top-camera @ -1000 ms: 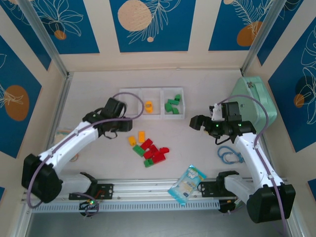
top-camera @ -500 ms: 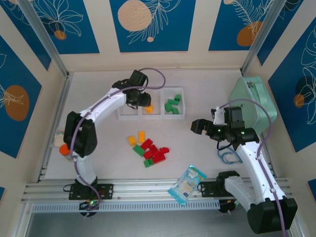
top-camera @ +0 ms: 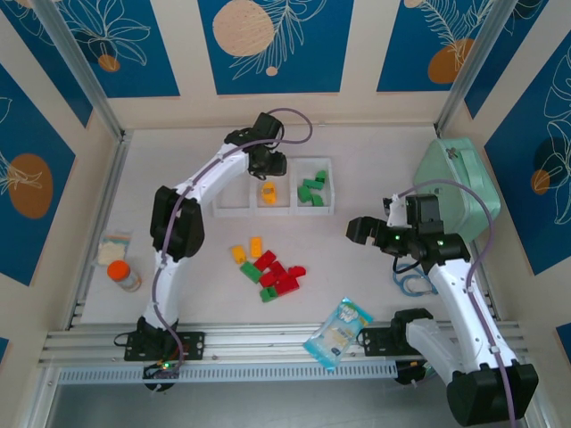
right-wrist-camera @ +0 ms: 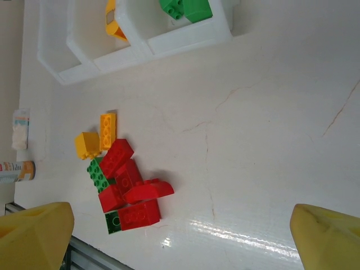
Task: Sort the legos into containers by color
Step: Place the lego in the container, then pick up the lego from the center of the table.
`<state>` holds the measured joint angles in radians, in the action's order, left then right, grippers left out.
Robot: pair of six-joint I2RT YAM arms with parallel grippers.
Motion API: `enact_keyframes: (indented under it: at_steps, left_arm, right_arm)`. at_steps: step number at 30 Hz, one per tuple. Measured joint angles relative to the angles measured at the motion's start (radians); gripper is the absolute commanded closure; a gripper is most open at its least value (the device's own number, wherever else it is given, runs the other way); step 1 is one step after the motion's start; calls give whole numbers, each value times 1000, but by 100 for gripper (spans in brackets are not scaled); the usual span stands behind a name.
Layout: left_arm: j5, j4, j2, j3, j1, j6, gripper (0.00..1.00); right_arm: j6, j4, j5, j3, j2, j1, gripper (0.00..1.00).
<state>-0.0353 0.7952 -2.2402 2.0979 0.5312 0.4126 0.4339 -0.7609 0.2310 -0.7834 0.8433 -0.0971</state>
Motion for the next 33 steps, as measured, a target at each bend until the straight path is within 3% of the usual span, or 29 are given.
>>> enact_keyframes:
  at_steps: [3, 12, 16, 19, 26, 33]
  left_arm:
    - [8, 15, -34, 46, 0, 0, 42]
    - [8, 17, 6, -19, 2, 7, 32]
    - [8, 4, 145, -182, 7, -10, 19]
    - [-5, -18, 297, -331, 17, -18, 1]
    - [-55, -97, 669, -769, 43, 88, 1]
    - [-109, -164, 830, -1152, 132, 295, 0]
  right_arm:
    - [0, -8, -8, 0, -31, 0, 1]
    - [0, -14, -23, 14, -68, 0, 1]
    - [0, -13, -23, 19, -67, 0, 1]
    - [0, -11, -23, 22, -67, 0, 1]
    - [1, -11, -52, 23, -68, 2, 1]
    - [1, -10, -76, 23, -93, 7, 0]
